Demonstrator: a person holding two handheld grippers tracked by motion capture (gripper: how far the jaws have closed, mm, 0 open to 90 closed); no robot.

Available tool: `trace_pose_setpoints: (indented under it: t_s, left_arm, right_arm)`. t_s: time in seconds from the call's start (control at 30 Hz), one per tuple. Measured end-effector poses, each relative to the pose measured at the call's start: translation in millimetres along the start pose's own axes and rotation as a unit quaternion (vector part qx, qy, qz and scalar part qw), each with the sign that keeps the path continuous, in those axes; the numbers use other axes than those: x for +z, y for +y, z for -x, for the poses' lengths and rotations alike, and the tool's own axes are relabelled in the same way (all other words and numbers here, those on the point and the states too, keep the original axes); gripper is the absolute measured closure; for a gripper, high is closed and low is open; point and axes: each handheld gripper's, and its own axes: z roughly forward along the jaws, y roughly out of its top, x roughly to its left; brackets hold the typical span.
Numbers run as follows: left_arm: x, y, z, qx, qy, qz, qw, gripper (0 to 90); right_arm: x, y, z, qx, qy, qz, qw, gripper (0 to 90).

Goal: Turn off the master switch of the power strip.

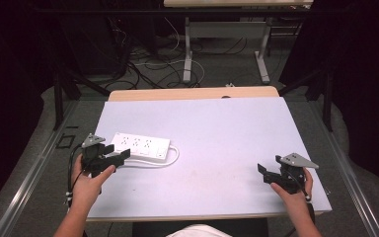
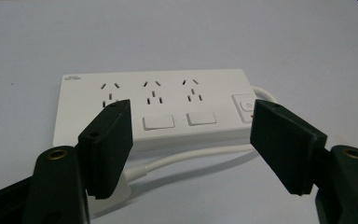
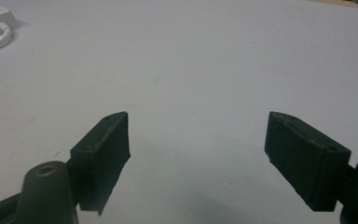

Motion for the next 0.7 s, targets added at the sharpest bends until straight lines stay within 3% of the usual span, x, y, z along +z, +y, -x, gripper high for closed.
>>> trace_pose_setpoints:
  t_s: [0.2, 0.7]
  left_arm:
    - [3.6, 4.8, 4.8, -0.004, -0.006, -0.003, 1.0, 33.8]
    - [11.7, 18.6, 18.2, 0.015, -0.022, -0.027, 0.9993, 44.0]
  right_arm:
    - [-0.2, 0.0, 1.4, -0.005, 0.003, -0.005, 1.0, 21.5]
    - [1.6, -1.1, 0.5, 0.0, 0.006, -0.002, 1.0, 21.5]
